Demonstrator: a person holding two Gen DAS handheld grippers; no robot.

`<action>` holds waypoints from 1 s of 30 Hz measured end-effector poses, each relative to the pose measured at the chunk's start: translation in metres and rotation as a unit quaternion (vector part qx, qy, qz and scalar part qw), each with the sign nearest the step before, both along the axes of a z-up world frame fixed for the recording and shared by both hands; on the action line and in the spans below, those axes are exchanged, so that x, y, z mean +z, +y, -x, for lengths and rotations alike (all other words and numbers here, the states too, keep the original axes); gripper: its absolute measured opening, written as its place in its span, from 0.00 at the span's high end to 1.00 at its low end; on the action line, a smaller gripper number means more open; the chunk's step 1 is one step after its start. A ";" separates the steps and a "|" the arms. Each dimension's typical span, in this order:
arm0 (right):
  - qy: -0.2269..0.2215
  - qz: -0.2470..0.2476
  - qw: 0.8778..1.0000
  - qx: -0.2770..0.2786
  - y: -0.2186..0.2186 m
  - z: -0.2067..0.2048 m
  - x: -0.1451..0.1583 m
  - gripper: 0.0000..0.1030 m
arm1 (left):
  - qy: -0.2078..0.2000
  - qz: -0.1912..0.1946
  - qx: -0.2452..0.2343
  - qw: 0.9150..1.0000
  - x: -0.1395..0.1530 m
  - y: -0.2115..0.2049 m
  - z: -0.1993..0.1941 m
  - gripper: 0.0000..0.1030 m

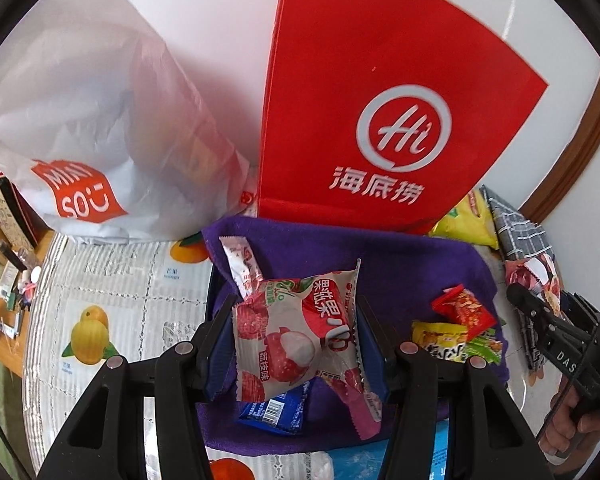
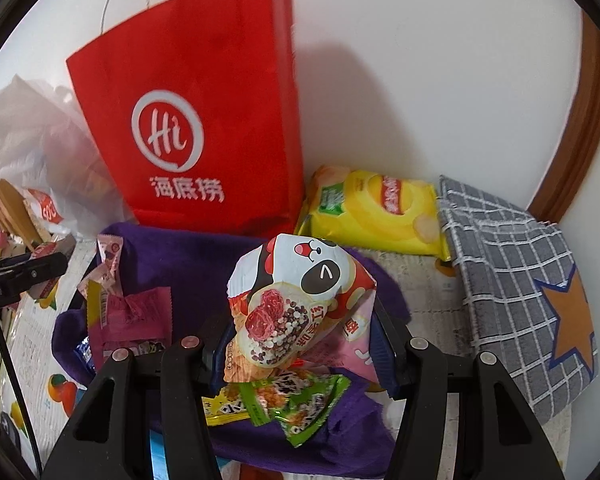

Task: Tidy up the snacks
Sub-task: 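Open the left tool to drop the lychee packet onto the towel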

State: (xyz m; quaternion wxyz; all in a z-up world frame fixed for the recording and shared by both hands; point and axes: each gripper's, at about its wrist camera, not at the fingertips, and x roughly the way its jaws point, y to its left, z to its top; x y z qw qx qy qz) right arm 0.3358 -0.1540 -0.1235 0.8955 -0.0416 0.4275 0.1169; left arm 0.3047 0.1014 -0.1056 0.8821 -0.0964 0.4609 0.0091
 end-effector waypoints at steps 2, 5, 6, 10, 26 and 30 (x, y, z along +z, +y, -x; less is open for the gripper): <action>0.006 0.003 1.000 0.005 0.004 -0.001 -0.005 0.45 | 0.007 0.001 0.002 1.000 -0.004 0.002 -0.002 0.49; 0.018 0.006 1.000 0.011 0.010 -0.004 -0.012 0.45 | 0.015 0.003 0.003 1.000 -0.009 0.004 -0.004 0.49; 0.023 0.005 1.000 0.012 0.012 -0.005 -0.015 0.45 | 0.018 0.002 0.003 1.000 -0.010 0.004 -0.004 0.49; 0.032 0.007 0.999 0.018 0.017 -0.006 -0.021 0.45 | 0.028 0.001 0.004 1.000 -0.015 0.006 -0.007 0.49; 0.048 0.018 0.998 0.032 0.027 -0.008 -0.031 0.45 | 0.052 -0.002 -0.005 0.999 -0.025 0.002 -0.013 0.48; 0.049 0.023 0.998 0.037 0.030 -0.008 -0.032 0.45 | 0.056 -0.002 -0.003 0.998 -0.026 0.003 -0.013 0.48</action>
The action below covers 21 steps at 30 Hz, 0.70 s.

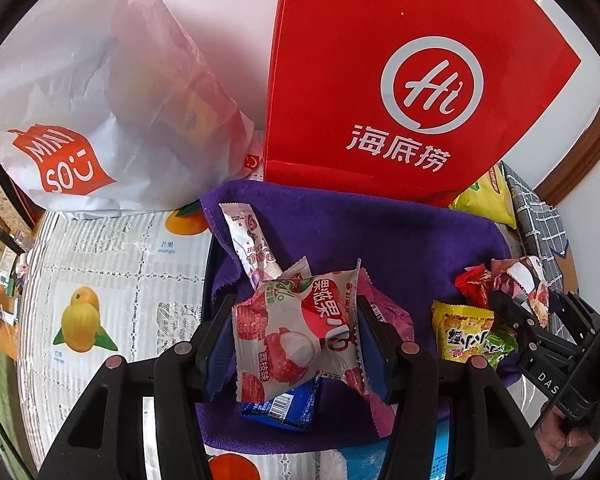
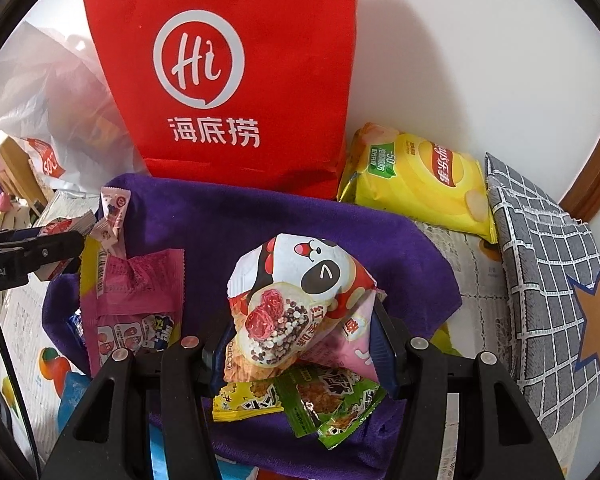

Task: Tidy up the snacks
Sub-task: 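Open the left tool to drop the lychee packet onto the towel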

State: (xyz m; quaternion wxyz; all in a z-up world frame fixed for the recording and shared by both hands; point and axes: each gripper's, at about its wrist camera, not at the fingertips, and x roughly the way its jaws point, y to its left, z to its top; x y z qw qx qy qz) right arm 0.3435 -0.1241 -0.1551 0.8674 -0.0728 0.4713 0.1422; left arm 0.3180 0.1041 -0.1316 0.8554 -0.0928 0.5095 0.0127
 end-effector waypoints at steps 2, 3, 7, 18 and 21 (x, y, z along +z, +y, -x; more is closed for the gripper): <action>-0.002 0.002 1.000 -0.002 -0.001 0.000 0.001 0.45 | 0.001 -0.001 -0.002 1.000 0.000 0.000 0.000 0.47; -0.003 0.000 1.000 -0.003 -0.002 0.000 0.002 0.45 | 0.001 -0.002 -0.003 1.000 0.000 -0.001 0.000 0.47; -0.002 0.001 1.000 -0.005 -0.004 0.000 0.002 0.45 | 0.003 -0.003 -0.006 1.000 -0.001 -0.003 0.000 0.47; -0.004 0.003 1.000 -0.005 -0.004 0.002 0.004 0.45 | -0.005 0.002 -0.016 1.000 0.005 -0.009 0.004 0.49; -0.002 0.004 1.000 -0.003 -0.003 0.003 0.004 0.45 | -0.005 0.008 -0.019 1.000 0.006 -0.009 0.004 0.48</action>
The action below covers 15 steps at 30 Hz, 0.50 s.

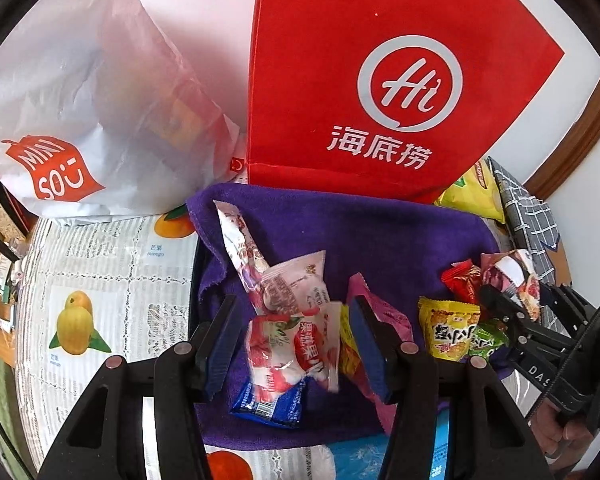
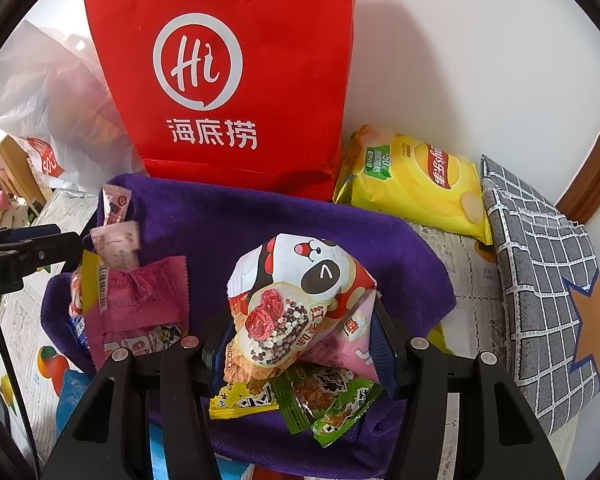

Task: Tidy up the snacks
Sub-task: 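Open the left tool to drop the lychee packet onto the towel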

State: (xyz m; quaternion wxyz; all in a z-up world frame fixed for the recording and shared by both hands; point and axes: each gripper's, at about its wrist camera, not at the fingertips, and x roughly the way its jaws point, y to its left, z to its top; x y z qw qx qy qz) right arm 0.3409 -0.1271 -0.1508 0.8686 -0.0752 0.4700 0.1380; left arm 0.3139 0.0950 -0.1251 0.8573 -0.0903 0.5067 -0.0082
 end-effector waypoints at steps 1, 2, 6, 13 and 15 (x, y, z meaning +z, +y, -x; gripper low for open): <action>0.001 0.001 1.000 0.002 0.001 0.000 0.000 0.45 | 0.000 0.002 -0.001 1.000 0.000 0.000 0.000 0.48; 0.002 0.003 1.000 0.003 0.002 0.000 -0.001 0.45 | 0.000 0.004 -0.002 1.000 0.001 0.000 0.000 0.47; 0.005 0.008 1.000 0.009 0.006 0.000 -0.004 0.45 | -0.009 0.005 -0.007 1.000 0.005 -0.002 0.002 0.43; 0.010 0.015 1.000 0.008 0.006 -0.002 -0.007 0.44 | -0.025 0.002 -0.019 1.000 0.013 -0.009 0.005 0.40; 0.012 0.020 1.000 0.009 0.007 -0.001 -0.006 0.41 | -0.027 0.001 -0.021 0.999 0.014 -0.011 0.006 0.40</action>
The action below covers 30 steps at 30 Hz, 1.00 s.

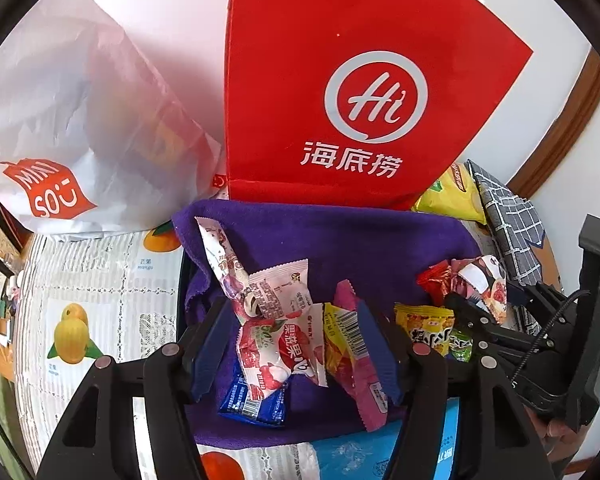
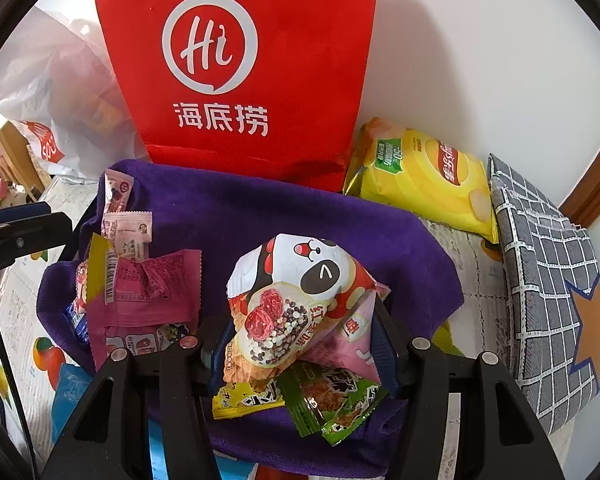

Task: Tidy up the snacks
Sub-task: 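Open the left tool to drop the lychee packet onto the towel, then open the right tool to drop the panda-print bag onto the towel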

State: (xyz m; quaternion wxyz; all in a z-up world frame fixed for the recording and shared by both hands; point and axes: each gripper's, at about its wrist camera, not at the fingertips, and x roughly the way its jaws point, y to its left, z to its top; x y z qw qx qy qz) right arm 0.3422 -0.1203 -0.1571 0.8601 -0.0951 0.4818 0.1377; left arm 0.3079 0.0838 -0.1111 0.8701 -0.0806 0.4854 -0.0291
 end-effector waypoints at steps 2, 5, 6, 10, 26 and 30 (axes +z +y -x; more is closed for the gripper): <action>-0.003 0.006 1.000 0.003 0.002 0.002 0.001 0.40 | -0.002 -0.001 -0.001 1.000 0.002 -0.002 0.001 0.40; -0.010 0.011 1.000 0.005 0.003 0.005 0.005 0.37 | -0.005 -0.002 -0.004 1.000 0.005 -0.004 0.003 0.39; -0.013 0.011 1.000 0.005 0.003 0.006 0.007 0.36 | -0.007 -0.003 -0.005 1.000 0.007 -0.005 0.003 0.39; -0.026 0.008 1.000 0.001 0.000 0.009 0.017 0.34 | -0.015 -0.005 -0.006 1.000 0.013 -0.006 0.006 0.39; -0.107 -0.030 0.994 -0.012 0.000 0.049 0.087 0.28 | -0.070 -0.002 -0.018 0.997 0.059 -0.015 0.037 0.33; -0.120 -0.048 0.992 -0.009 0.002 0.070 0.098 0.25 | -0.085 0.006 -0.027 0.996 0.074 -0.020 0.049 0.30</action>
